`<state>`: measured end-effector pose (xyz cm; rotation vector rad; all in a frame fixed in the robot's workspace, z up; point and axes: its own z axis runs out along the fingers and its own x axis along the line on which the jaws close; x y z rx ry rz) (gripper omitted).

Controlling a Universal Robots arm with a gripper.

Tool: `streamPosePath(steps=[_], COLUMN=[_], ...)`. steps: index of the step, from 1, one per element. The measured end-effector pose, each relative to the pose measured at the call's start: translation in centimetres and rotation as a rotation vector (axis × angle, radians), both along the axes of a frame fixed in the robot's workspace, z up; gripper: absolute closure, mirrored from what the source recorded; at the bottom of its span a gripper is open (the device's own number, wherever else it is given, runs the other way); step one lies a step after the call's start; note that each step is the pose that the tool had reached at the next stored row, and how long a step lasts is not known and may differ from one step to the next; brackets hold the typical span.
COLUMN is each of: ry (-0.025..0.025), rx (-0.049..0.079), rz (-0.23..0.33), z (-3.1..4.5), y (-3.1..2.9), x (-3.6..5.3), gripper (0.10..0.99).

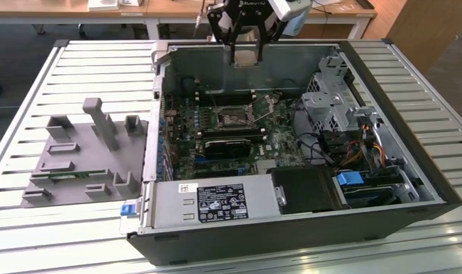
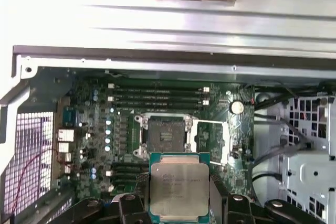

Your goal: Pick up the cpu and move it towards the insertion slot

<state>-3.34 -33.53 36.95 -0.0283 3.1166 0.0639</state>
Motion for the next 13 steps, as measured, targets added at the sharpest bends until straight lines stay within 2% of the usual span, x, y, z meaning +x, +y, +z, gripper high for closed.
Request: streamPosePath(steps=[2, 6, 11, 13], ry=[0.0022, 0.0111, 0.0256, 0.0268], rx=[0.0, -0.001, -0.004, -0.004], rz=[0.0, 0.0, 0.0, 0.0], z=[-0.11, -0.39, -0.75, -0.79], y=[0.6, 1.5, 2.12, 2.18], x=[0.06, 0.2, 0.37, 0.38], gripper=[0.549, 0.549, 0.549, 0.549])
